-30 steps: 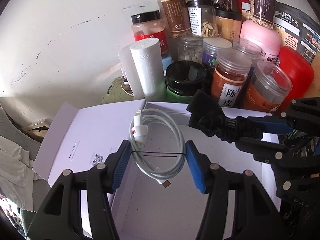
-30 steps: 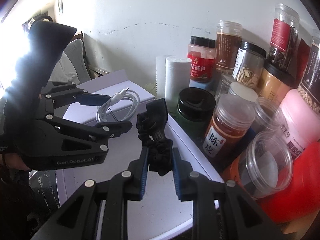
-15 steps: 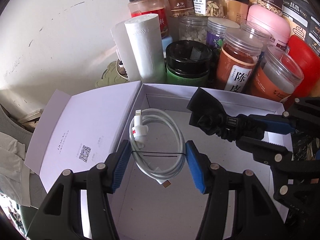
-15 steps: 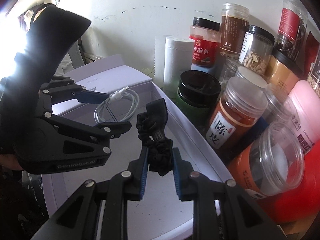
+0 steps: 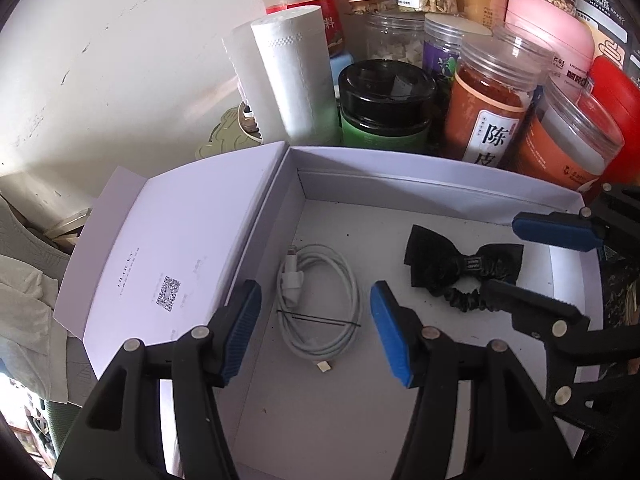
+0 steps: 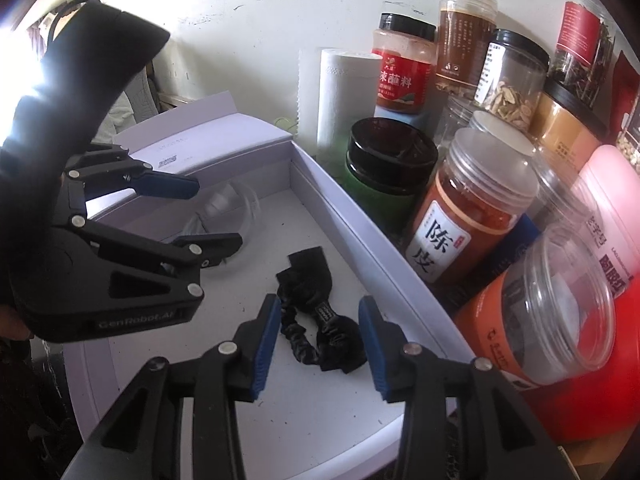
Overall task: Organize objects
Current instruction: 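Lower cable into the white box and open left gripper while right gripper releases the bow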
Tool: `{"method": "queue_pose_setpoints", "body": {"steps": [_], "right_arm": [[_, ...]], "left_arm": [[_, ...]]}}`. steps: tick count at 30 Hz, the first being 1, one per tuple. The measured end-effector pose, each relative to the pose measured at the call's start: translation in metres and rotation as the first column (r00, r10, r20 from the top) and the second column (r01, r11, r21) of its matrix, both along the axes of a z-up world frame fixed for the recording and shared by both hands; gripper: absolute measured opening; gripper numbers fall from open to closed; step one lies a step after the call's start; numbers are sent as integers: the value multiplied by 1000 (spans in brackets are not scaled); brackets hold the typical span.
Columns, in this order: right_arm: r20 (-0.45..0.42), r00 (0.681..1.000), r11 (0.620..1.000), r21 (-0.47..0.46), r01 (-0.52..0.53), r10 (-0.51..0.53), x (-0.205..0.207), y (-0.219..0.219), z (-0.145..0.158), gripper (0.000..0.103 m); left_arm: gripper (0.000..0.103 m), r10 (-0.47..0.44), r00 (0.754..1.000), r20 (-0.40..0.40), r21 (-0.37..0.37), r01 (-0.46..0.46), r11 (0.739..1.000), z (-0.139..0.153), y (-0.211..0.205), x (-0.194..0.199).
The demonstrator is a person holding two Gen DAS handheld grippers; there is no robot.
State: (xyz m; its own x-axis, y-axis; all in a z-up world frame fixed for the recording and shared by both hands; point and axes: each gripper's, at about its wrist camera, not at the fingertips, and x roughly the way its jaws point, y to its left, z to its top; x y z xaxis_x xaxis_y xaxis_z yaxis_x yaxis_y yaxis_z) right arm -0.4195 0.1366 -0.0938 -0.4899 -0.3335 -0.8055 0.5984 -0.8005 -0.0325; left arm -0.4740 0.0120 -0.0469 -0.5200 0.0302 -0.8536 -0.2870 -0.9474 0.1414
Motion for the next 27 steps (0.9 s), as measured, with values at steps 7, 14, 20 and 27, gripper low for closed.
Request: {"method": "queue_pose_setpoints", "body": {"steps": [7, 14, 20, 27], "right_arm": [[-10, 1000, 1000, 20, 22, -22, 6, 7, 5, 40], [-53, 998, 999, 7, 33, -32, 21, 16, 35, 40], [-106, 994, 999, -8, 32, -33, 38, 21, 69, 40], [-154, 988, 1000, -18, 24, -26, 64, 27, 102, 40]], "left_arm": [[55, 6, 1000, -13, 20, -6, 1000, 16, 0, 8], [55, 1, 998, -63, 24, 1, 1000, 54, -1, 22], [55, -4, 994, -109, 26, 7, 1000, 90, -2, 39], [55, 1, 987, -159, 39, 5, 999, 128, -6, 68]]}}
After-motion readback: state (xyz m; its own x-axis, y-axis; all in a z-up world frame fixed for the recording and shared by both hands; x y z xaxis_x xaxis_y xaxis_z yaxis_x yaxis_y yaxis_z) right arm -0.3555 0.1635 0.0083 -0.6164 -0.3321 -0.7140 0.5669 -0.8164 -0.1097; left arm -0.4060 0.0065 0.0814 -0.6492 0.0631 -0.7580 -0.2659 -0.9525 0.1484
